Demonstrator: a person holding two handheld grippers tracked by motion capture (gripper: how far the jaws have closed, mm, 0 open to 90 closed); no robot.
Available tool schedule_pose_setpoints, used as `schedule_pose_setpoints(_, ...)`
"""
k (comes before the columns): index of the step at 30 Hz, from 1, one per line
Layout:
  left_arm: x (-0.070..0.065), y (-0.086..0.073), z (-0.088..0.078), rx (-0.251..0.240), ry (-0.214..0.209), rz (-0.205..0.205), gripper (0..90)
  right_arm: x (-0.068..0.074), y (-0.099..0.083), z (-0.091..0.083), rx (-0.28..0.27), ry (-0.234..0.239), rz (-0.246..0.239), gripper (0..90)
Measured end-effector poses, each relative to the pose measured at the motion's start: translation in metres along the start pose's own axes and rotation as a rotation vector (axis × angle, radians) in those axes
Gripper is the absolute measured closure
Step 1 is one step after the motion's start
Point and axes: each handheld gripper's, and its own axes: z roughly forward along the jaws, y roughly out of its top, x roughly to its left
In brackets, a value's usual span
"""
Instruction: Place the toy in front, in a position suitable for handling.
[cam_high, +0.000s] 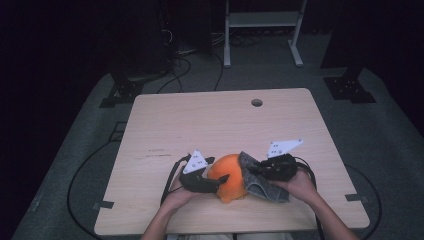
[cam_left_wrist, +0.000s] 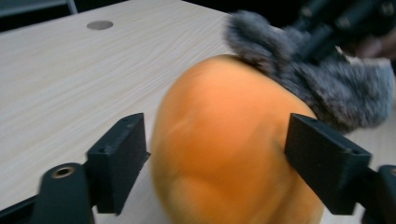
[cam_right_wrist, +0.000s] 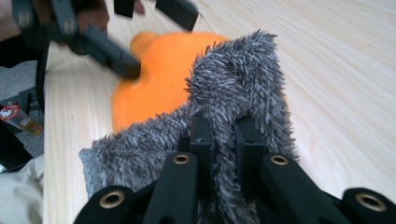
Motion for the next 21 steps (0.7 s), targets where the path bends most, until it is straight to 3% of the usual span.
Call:
schedule_pose_setpoints(1,0.001,0.0,0.0,0.002,-0.012,-0.029,19.3,0.002,-0.005,-0.002,-0.004,-0.004,0.001,80.6)
schedule_pose_setpoints(5,-0.003,-0.001,0.01,0.063,-0.071,-0.071,18.0,0.01,-0.023,-0.01,-0.031,-0.011,0.002,80.6)
schedule_pose_setpoints(6,-0.007,-0.001,0.012,0.065,-0.087,-0.052,22.9,0.011,-0.026,-0.012,-0.034,-0.013,0.003,80.6)
schedule_pose_setpoints(10,-0.023,0.006,0.01,0.045,-0.033,0.12,42.9,0.011,-0.03,-0.022,-0.032,-0.012,0.014,80.4)
schedule_pose_setpoints(14,-0.033,0.012,0.006,0.001,0.009,0.309,46.6,0.011,-0.02,-0.041,-0.125,-0.006,0.013,80.4)
schedule_pose_setpoints(17,-0.037,0.011,0.005,-0.009,-0.007,0.41,46.6,0.008,-0.003,-0.041,-0.144,-0.007,-0.004,80.4)
schedule_pose_setpoints(19,-0.034,0.009,0.003,-0.012,-0.024,0.412,46.0,0.003,0.006,-0.034,-0.125,0.013,0.004,80.4)
schedule_pose_setpoints(21,-0.027,0.006,0.003,-0.016,-0.043,0.341,40.6,0.0,0.007,-0.024,-0.091,0.026,0.01,80.4)
